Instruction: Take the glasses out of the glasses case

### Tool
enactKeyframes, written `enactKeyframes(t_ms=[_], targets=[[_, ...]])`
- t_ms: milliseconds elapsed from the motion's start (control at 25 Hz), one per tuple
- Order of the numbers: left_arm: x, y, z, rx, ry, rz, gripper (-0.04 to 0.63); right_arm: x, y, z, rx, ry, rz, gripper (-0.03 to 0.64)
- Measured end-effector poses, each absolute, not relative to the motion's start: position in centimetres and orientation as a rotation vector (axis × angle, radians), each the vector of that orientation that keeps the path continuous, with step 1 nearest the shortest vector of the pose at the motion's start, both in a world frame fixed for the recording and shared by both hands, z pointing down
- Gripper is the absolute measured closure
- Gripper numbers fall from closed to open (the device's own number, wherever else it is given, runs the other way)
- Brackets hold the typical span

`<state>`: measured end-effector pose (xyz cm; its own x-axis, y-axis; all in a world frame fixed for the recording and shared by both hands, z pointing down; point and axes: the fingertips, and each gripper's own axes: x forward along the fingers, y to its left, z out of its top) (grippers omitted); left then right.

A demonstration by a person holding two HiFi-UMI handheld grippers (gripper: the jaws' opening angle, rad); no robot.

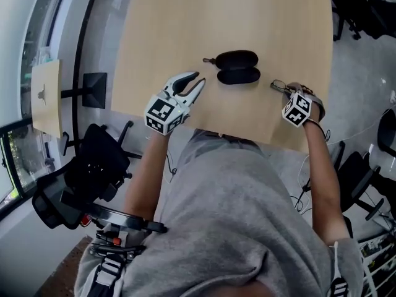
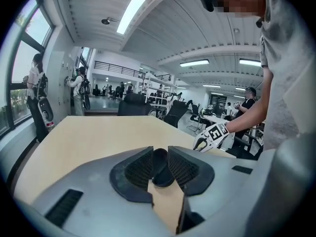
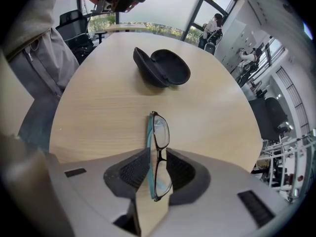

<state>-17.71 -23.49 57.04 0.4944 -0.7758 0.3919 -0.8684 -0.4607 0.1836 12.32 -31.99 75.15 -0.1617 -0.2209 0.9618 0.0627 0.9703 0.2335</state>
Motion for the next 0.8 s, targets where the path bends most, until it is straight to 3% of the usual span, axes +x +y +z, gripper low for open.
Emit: enactKeyframes(t_ms=[120, 600, 640, 720, 800], targets=[[-18.3, -23.1, 56.7, 2.388, -1.392, 0.334, 0.506, 12.8, -31.5, 74.8, 0.12, -1.705, -0.223, 0.456], [-22.9, -19.1, 51.7, 2.371, -1.501, 0.085, 0.509, 9.7, -31.6, 64.5, 0.521, -1.935, -0.152, 0.456], [-23.4, -18.8, 50.9, 2.382, -1.507, 0.048, 0.51, 9.0, -31.3, 62.9, 0.586, -1.994, -0.109, 0.48], [-24.6, -18.1, 49.2, 2.408, -1.514, -0.039, 0.533, 7.0, -30.5, 59.5, 0.721, -2.131, 0.001, 0.592], [-26.0, -16.5, 47.4, 2.43, -1.512, -0.12, 0.574, 4.4, -28.9, 55.6, 0.822, -2.29, 0.15, 0.609]])
